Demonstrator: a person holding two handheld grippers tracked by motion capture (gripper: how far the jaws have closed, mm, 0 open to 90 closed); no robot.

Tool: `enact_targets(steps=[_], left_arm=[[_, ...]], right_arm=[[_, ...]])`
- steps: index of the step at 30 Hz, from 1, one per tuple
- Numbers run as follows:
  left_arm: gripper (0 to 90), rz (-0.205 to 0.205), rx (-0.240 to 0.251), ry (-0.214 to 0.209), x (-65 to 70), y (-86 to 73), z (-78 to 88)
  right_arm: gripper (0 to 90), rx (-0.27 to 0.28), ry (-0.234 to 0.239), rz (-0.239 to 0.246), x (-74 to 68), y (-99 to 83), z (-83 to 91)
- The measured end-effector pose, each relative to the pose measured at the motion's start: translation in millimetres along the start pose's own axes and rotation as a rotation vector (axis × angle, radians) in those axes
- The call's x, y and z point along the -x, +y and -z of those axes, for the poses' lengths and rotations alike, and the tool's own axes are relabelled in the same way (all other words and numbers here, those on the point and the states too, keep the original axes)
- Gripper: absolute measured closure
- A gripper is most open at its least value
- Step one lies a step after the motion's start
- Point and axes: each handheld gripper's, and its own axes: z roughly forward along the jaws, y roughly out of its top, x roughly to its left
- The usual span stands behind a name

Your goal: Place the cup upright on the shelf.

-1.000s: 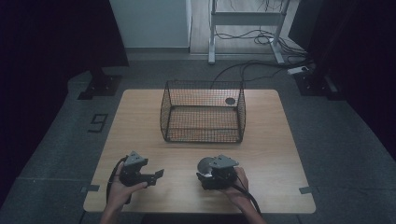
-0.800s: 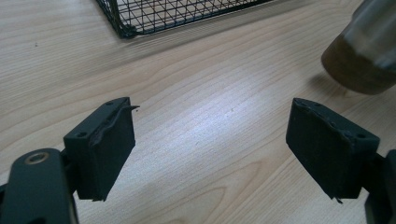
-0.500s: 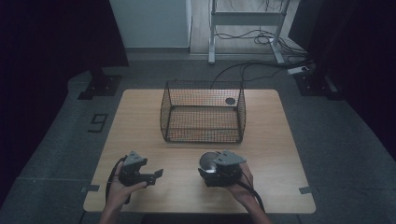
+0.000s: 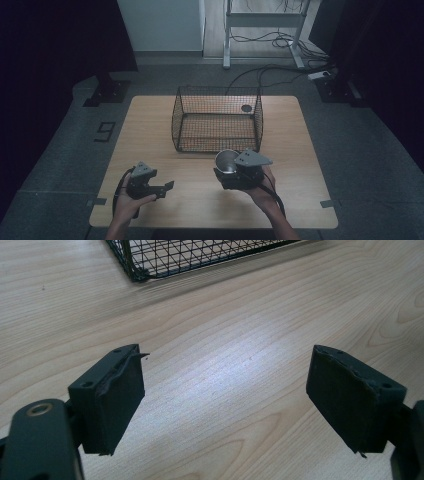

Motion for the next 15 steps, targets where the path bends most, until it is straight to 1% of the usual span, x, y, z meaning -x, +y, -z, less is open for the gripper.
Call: enact_targets(steps=[5, 6, 13, 15], left_arm=[[15.8, -0.002, -0.002, -0.001, 0.2, 0.0, -0.6], [15.8, -0.003, -0.003, -0.002, 0.5, 0.0, -0.9], [15.8, -0.002, 0.0, -0.003, 0.2, 0.1, -0.4], [15.9, -0.001, 0.001, -0.002, 0.1, 0.0, -0.2]], right_arm=[[14.2, 0.01, 0.001, -0.002, 2.7, 7.1, 0.8], [14.2, 0.014, 0.001, -0.006, 4.9, 11.4, 0.7], [14.2, 0.026, 0.006, -0.015, 11.5, 26.8, -1.0], [14.2, 0.028, 0.007, -0.014, 12.0, 28.8, -1.2]])
